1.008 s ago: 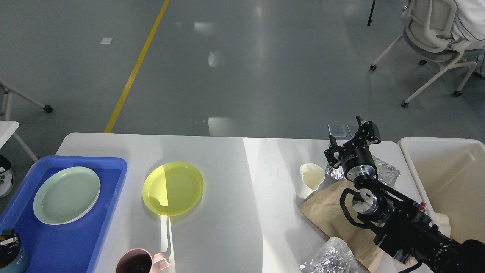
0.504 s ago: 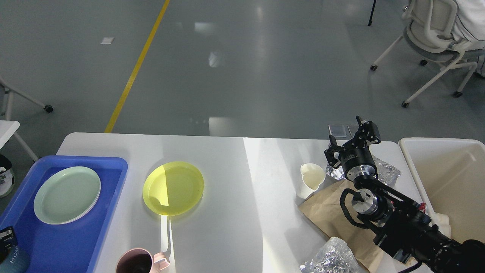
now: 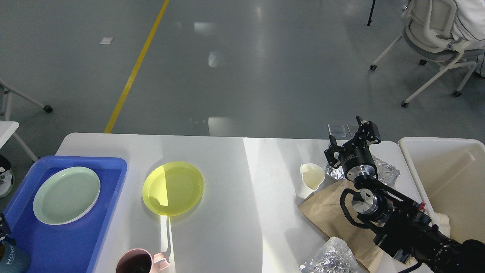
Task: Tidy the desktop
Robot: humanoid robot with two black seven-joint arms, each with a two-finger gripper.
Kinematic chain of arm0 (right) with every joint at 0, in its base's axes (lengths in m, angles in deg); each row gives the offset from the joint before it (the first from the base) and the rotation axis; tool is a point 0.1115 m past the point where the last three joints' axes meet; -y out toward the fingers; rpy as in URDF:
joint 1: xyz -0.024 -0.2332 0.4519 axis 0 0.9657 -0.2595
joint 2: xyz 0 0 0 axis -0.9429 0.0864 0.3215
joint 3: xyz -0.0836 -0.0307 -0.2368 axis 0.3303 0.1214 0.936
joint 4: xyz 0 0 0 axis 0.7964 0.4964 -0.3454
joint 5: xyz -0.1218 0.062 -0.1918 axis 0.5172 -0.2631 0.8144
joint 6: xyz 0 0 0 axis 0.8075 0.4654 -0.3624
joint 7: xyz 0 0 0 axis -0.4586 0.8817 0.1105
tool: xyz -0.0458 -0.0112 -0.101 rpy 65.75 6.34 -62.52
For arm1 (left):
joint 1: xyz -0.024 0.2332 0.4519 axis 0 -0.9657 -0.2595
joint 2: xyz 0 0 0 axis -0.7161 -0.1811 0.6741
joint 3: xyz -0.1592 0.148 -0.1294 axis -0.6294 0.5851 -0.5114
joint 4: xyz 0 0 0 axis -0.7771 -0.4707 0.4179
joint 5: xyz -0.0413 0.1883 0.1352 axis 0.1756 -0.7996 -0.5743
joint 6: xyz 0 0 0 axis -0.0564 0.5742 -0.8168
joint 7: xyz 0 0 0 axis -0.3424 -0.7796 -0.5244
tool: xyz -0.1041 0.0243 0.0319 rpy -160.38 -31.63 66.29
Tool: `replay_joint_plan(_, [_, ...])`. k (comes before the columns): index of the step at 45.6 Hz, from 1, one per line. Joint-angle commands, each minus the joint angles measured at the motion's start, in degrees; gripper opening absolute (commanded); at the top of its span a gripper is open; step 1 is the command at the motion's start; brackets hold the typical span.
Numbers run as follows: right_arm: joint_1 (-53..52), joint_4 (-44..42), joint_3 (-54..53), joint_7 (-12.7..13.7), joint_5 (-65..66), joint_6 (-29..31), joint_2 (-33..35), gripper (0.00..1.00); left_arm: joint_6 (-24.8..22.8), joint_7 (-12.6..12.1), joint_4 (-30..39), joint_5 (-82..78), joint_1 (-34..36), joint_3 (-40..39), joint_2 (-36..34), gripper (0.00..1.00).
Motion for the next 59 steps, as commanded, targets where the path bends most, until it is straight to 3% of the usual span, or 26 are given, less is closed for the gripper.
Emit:
replay_joint_plan(1, [0.0,0.0,0.0,0.0,0.0,0.0,0.0,1.00,-2.3,0.2,-0.6,0.2,2.4,-0.1,-0.4,0.79])
replay_joint_plan(17, [0.1,0.1,0.0,0.0,0.0,0.0,0.0,1.00,-6.7,0.1,-0.5,1.1,18.7,-0.1,1.7,0.81])
replay_joint_plan(26, [0.1,0.2,0.0,-0.1,0.0,0.0,0.0,1.00,-18.9,0.0,-0.1,1.2,34.3,-0.1,7.2,0.81])
replay_joint_plan(42, [0.1,0.2,0.0,-0.1,0.0,0.0,0.1,1.00,-18.9,0.4,0.3,1.3,48.4,0.4,14.3,0.81])
replay_joint_plan(59, [0.1,0.2,0.0,0.0,0.0,0.0,0.0,1.00,-18.9,0.4,0.5,2.5,49.7,0.8,20.8,0.81])
